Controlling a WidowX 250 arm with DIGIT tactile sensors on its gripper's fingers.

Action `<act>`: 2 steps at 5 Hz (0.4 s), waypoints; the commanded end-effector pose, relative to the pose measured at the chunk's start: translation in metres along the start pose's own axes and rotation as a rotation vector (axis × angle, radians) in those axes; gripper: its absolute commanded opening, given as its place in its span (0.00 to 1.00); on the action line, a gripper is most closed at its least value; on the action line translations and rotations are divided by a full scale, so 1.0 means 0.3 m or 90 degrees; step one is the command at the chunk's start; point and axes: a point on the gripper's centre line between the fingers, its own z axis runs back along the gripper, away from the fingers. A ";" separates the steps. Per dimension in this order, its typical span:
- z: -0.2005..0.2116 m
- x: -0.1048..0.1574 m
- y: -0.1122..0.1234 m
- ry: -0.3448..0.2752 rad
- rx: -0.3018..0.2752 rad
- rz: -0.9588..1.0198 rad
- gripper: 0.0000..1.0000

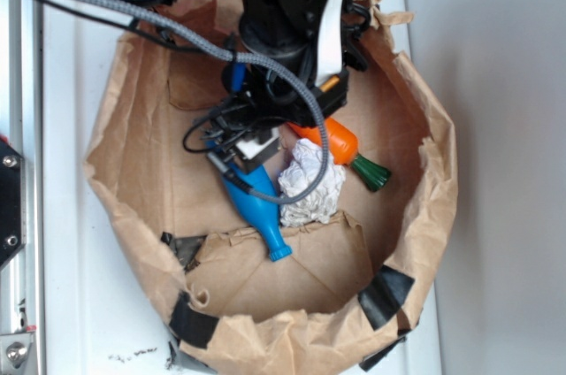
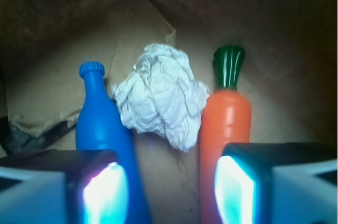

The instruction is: Grab the carrot.

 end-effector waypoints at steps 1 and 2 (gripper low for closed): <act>0.004 -0.011 0.068 0.023 0.069 0.023 1.00; -0.018 -0.004 0.075 0.034 0.075 0.025 1.00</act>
